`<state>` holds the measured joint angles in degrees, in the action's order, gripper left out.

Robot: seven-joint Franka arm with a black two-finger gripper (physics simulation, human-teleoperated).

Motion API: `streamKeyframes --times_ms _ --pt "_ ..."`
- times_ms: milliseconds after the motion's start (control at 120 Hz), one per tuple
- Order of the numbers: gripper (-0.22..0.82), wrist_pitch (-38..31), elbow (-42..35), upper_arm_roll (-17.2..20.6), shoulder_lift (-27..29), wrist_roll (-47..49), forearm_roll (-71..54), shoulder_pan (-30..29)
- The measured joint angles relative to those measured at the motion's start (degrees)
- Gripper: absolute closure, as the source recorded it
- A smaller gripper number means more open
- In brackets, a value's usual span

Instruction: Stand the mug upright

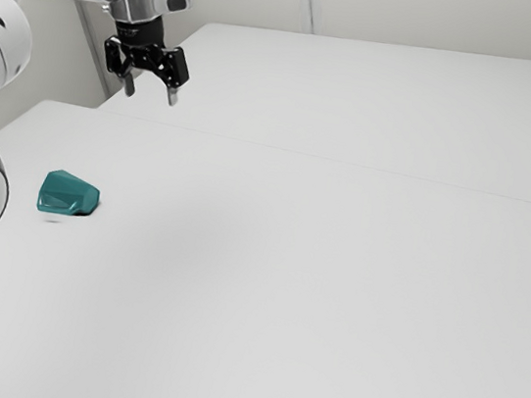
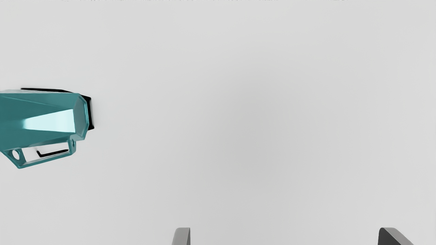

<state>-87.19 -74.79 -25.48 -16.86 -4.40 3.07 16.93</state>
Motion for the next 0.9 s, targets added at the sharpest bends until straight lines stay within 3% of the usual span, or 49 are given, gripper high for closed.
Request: streamKeyframes --times_ms 267,400,625,900 --pt "0.00 0.37 -0.69 -0.08 0.61 -0.12 -0.17 -2.12" --pt "0.00 -0.69 -1.73 0.09 -0.07 -0.87 0.36 -8.66" --pt "0.00 -3.88 -0.73 -0.28 -6.05 -7.84 5.68 -20.01" --pt "0.00 -7.75 6.53 1.18 -14.79 -20.23 12.92 -30.21"
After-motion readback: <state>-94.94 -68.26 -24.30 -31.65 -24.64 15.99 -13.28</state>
